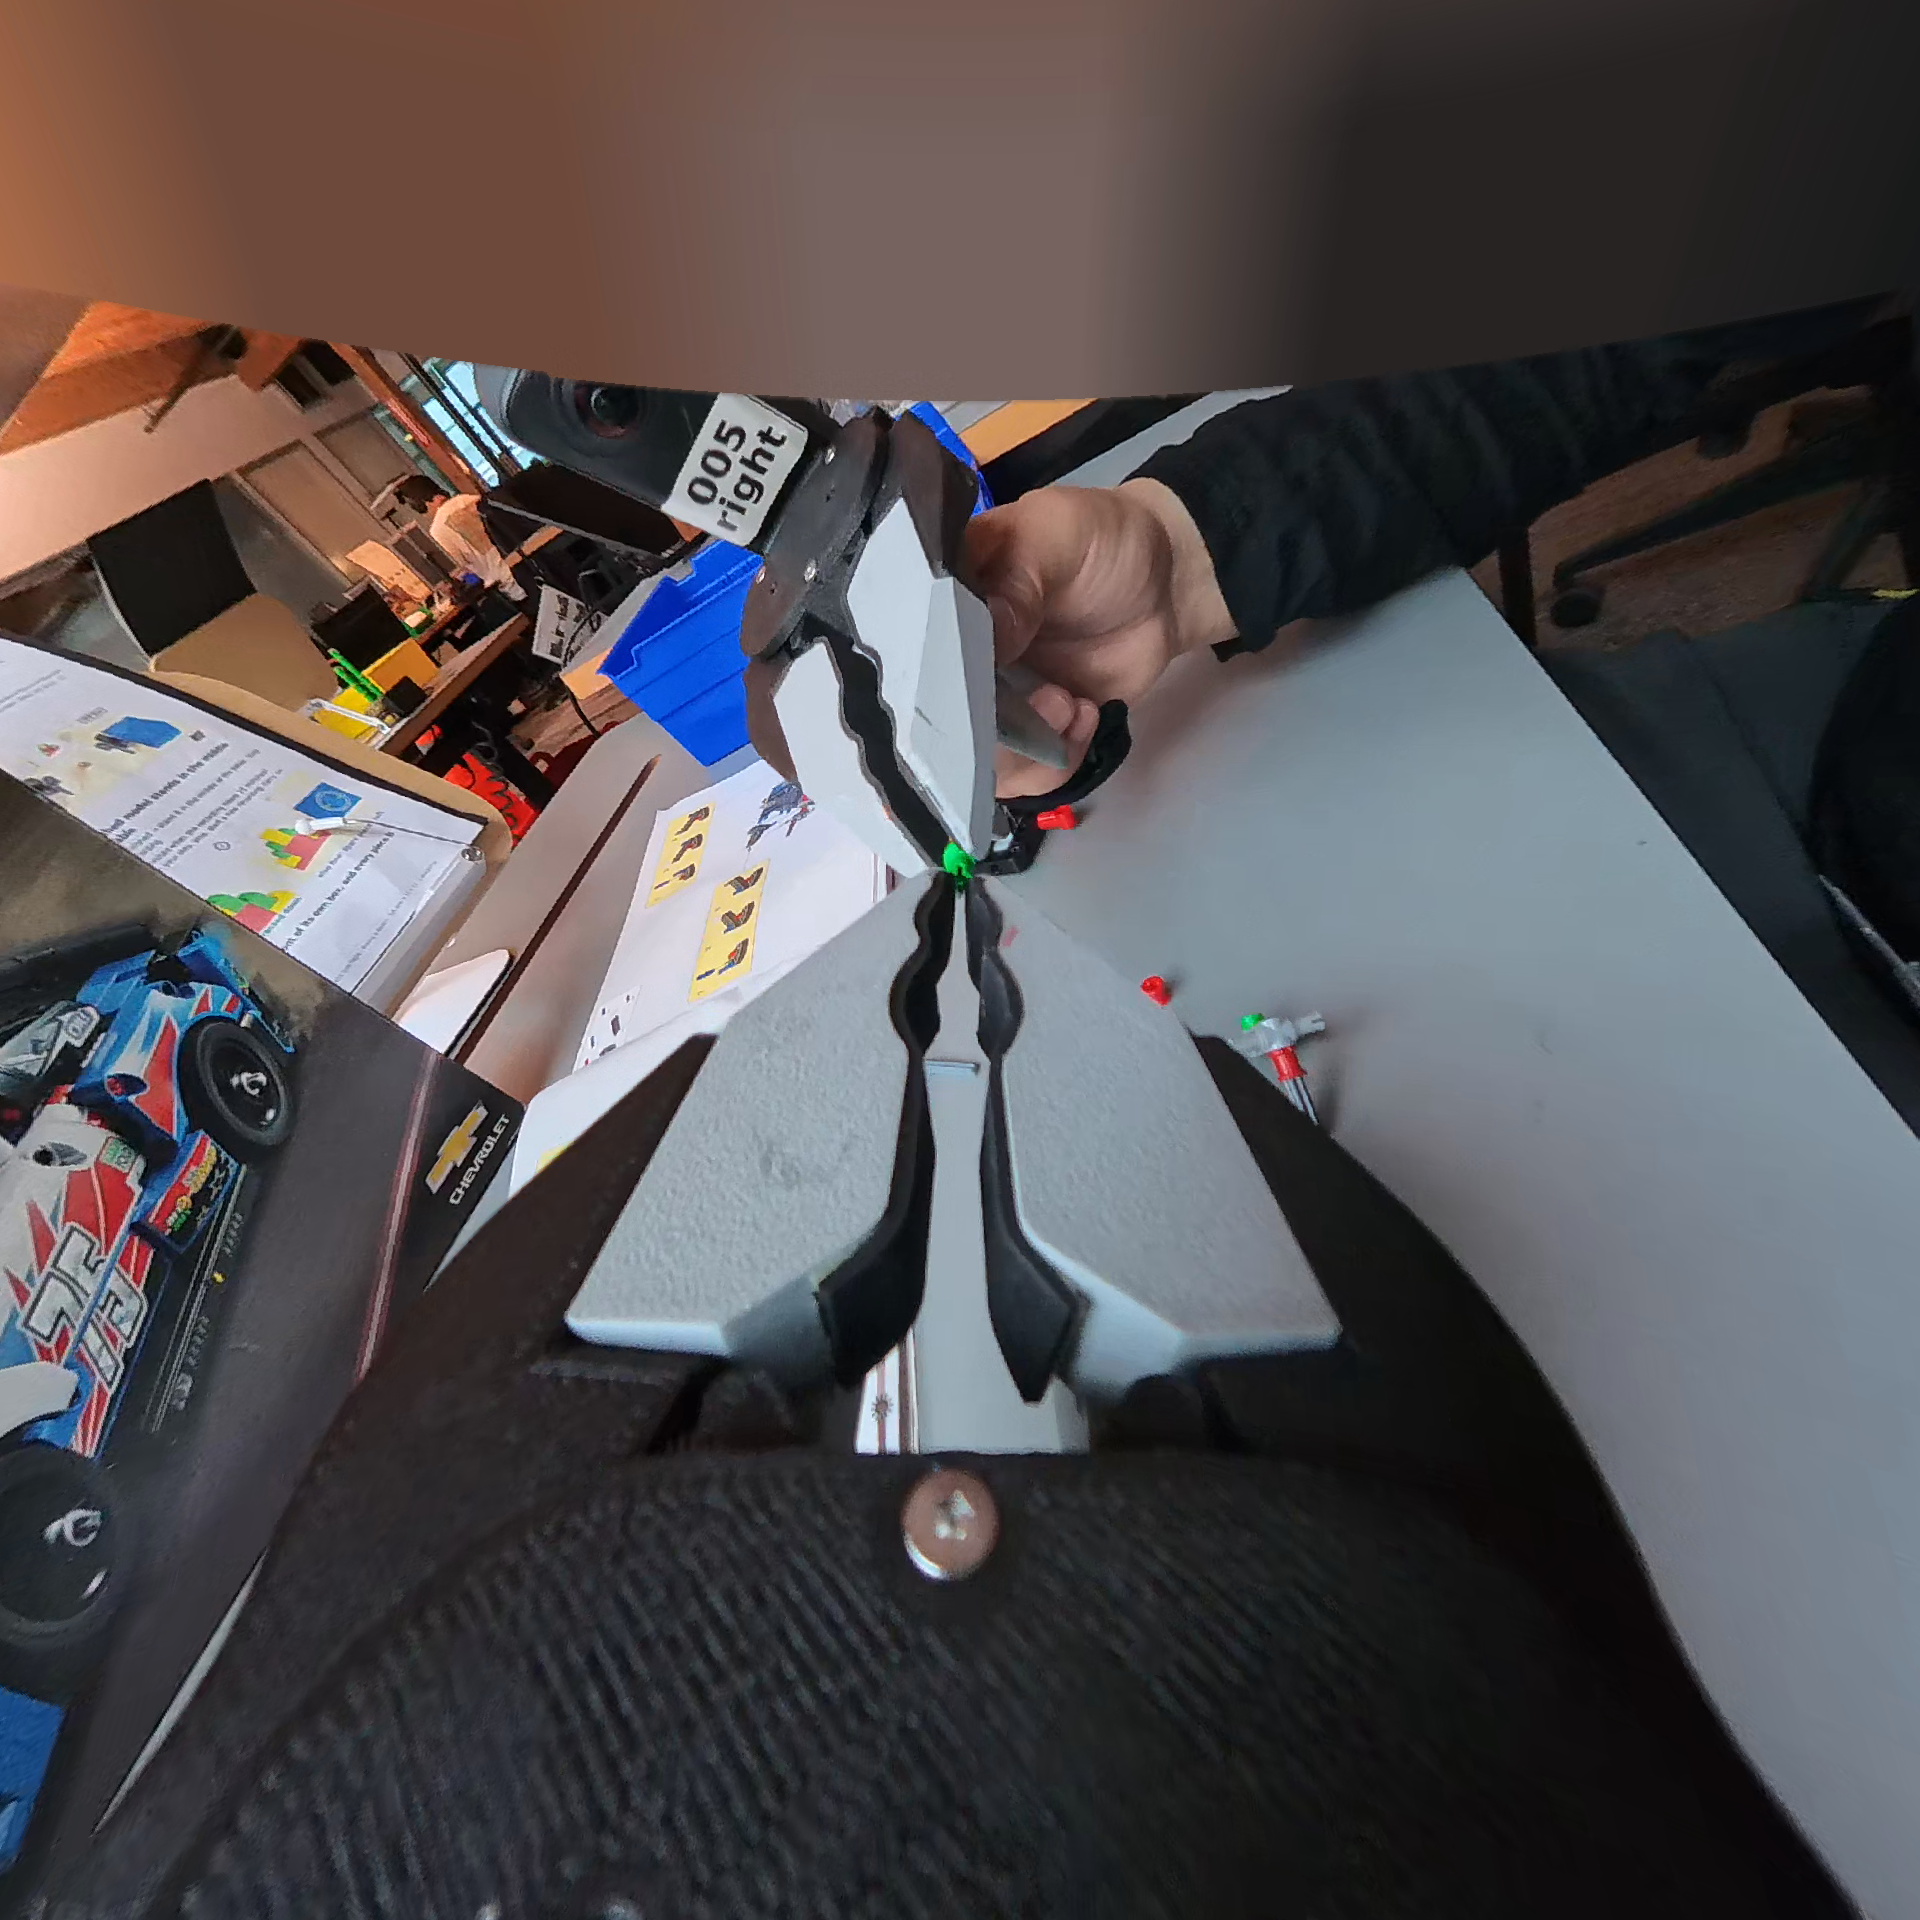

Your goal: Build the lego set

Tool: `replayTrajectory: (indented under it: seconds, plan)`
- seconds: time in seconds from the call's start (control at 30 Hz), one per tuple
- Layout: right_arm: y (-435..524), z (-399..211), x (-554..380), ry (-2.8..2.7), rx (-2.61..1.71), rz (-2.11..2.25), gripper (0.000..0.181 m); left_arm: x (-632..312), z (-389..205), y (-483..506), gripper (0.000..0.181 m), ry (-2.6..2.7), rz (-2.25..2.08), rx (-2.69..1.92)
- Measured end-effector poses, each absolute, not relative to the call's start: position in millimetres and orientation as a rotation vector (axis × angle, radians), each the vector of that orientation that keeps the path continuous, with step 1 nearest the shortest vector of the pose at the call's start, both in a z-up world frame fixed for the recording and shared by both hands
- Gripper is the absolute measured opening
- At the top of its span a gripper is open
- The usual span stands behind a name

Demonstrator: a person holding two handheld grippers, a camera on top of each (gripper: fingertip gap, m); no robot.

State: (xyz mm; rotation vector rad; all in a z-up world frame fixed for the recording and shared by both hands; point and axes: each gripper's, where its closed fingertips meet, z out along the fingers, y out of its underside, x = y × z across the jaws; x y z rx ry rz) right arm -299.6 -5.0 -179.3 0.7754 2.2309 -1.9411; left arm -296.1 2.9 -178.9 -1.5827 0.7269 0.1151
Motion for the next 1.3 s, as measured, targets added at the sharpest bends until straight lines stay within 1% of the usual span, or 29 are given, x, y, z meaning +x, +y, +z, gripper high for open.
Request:
replayTrajectory:
  seconds: [0.3, 0.47, 0.6, 0.77, 1.0, 1.3]
  plan:
    - [-2.4, -181.7, -300.0, 2.260, 0.773, -1.921, 0.002, -294.0, -184.1, 4.9, 0.000, 0.718, 0.056, -1.618]
    - [1.5, -182.6, -306.7, 2.284, 0.832, -1.947, 0.002, -300.5, -176.5, 7.2, 0.000, 0.715, 0.211, -1.551]
    - [1.6, -180.9, -308.6, 2.247, 0.848, -1.983, 0.002, -298.5, -177.6, 8.3, 0.000, 0.720, 0.212, -1.552]
    - [1.9, -175.4, -310.5, 2.228, 0.862, -2.042, 0.002, -303.7, -173.1, 7.9, 0.009, 0.683, 0.209, -1.544]
    - [1.2, -172.4, -309.4, 2.150, 0.860, -2.083, 0.002, -303.8, -173.1, 9.1, 0.003, 0.686, 0.235, -1.541]
    - [0.0, -167.0, -306.5, 2.127, 0.810, -2.135, 0.002, -301.4, -168.5, 8.2, 0.002, 0.660, 0.174, -1.522]
